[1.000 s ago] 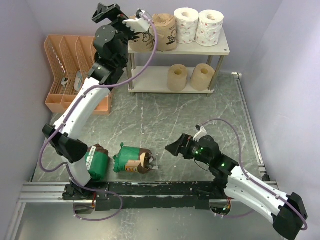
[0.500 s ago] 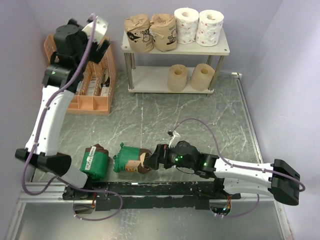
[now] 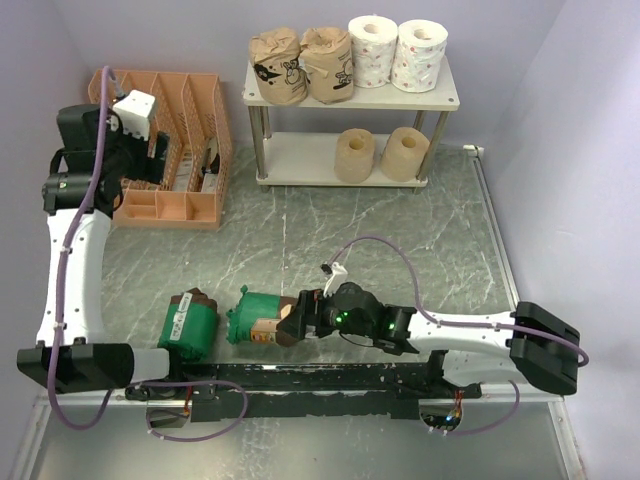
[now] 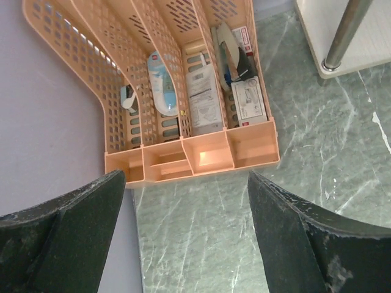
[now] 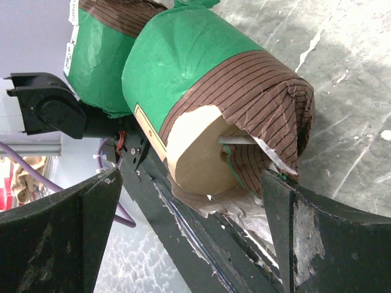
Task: Place and organize the paper towels onto the shelf
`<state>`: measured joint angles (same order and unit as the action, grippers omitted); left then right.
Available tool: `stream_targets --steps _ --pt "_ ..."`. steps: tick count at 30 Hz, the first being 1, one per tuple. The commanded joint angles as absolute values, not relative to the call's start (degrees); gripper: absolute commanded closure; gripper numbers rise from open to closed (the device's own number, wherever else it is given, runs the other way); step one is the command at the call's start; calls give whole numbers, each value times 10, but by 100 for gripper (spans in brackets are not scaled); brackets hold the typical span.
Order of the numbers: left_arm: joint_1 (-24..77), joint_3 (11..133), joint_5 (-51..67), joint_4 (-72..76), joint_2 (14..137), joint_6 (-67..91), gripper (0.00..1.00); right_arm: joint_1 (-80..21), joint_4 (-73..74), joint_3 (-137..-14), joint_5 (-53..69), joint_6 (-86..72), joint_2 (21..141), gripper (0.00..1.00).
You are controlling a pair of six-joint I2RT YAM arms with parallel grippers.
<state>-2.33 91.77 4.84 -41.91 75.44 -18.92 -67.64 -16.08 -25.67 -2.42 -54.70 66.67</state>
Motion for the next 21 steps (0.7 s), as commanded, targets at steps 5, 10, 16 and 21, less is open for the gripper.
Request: stream_targets --steps 5,10,16,21 --pt "-66 901 162 -446 723 -185 10 -683 -230 -278 -23 -546 714 5" --pt "-74 876 160 -444 715 -193 10 -687 -250 -303 -22 -539 763 15" --pt "-75 869 134 -454 719 -204 10 -687 -261 -313 -18 -525 793 37" --pt "-81 864 122 -459 730 -209 12 -689 -175 -347 -44 -467 760 74"
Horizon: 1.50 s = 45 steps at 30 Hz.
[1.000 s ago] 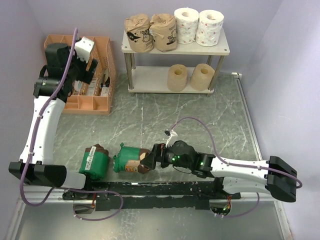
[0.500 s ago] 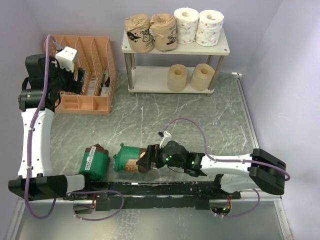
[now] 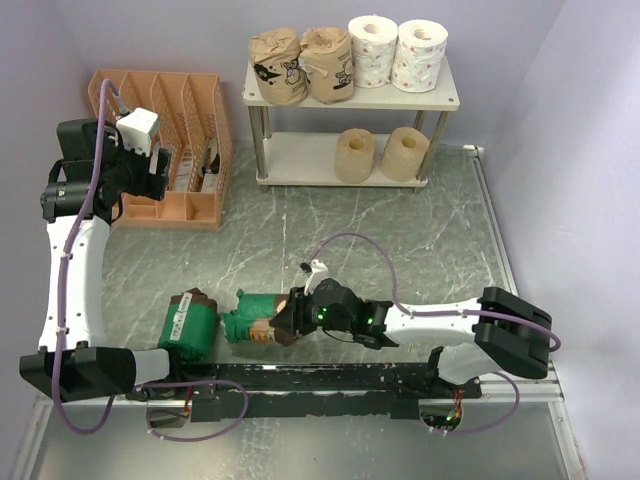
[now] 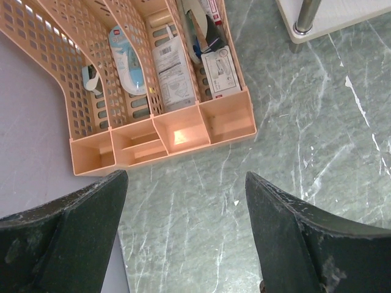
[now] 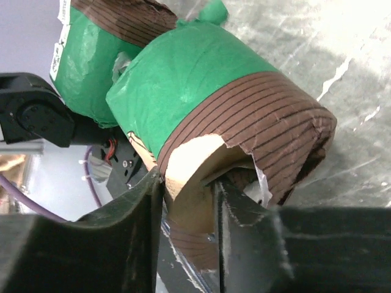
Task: Place and organize the paper towels onto the shelf
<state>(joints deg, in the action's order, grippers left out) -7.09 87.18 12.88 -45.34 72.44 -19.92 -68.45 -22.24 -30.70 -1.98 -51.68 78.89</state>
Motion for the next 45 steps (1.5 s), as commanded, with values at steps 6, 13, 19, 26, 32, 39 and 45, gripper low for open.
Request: stream_targets --steps 6,13,19,26,32,39,45 --pt "-82 862 143 -457 742 -199 13 -689 21 -459 -113 -331 693 100" --pt "-85 860 149 -432 717 -183 15 -688 337 -730 -297 -137 744 100" --pt "-89 833 150 -401 691 -168 15 -636 529 -915 -452 -48 866 100" --pt "-103 799 214 -387 671 -150 15 -487 446 -1005 -361 92 932 100" --pt "-107 825 242 -406 660 -150 15 -446 348 -1039 -325 189 986 100" --pt "-108 813 223 -401 645 -156 15 -442 323 -1087 -206 214 1037 100" --pt "-110 804 215 -396 649 -157 15 -440 300 -1109 -202 255 1095 100"
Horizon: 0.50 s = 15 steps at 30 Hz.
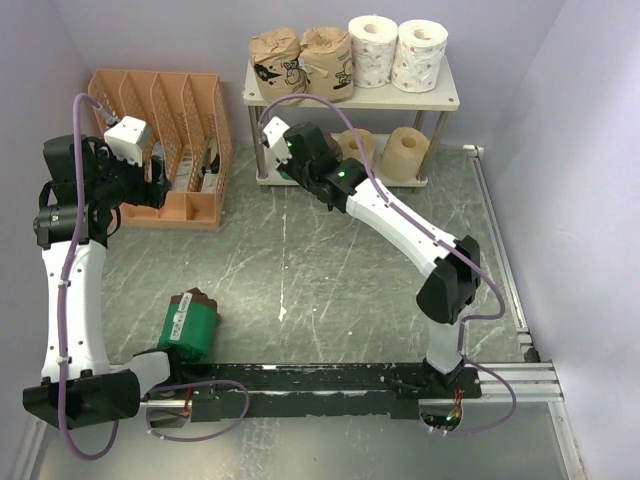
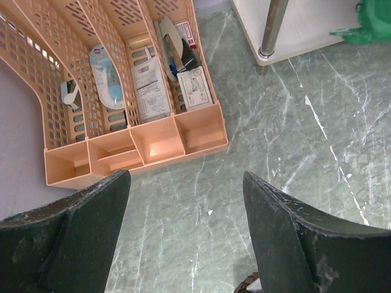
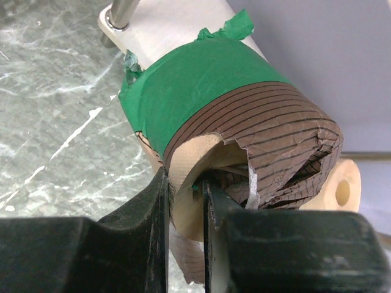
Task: Place and organize the paper towels onto the shelf
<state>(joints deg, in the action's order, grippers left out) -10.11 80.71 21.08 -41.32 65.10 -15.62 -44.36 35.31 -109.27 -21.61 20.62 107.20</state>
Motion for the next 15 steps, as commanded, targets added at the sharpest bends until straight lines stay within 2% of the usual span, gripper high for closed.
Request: stream_targets --steps 1,9,15 --pt "-111 802 221 -395 648 -158 15 -436 276 -1097 -202 265 1093 100" --pt "-113 807 233 -393 654 -156 15 -357 169 -1072 -158 294 1117 100" --pt "-116 817 236 -396 664 -152 16 -318 184 -1116 -134 310 1154 100"
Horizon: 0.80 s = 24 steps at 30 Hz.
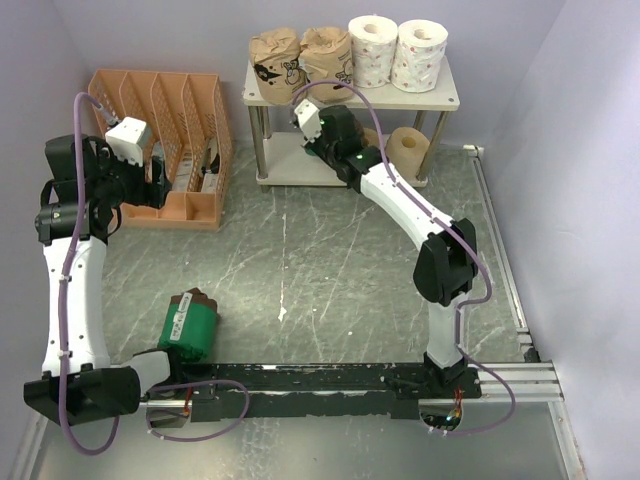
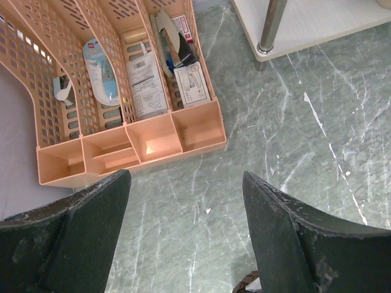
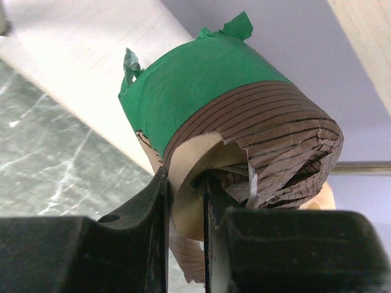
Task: Place and organize the paper towels onto the shelf
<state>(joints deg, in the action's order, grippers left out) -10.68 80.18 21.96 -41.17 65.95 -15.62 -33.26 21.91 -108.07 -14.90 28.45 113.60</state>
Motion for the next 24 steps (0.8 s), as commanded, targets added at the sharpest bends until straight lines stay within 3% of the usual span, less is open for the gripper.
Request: stream_targets --steps 1,9,14,24 --pt "-116 818 235 -396 665 -152 16 -313 181 -1111 -131 312 1154 100" --pt "-122 813 241 -392 675 -148 16 -295 163 -1061 -126 328 1132 100" --pt "-128 819 253 -399 684 -141 16 -312 235 -1109 -80 321 1125 100" --pt "-132 829 265 -402 684 -134 16 -321 291 -1135 -115 409 1140 100"
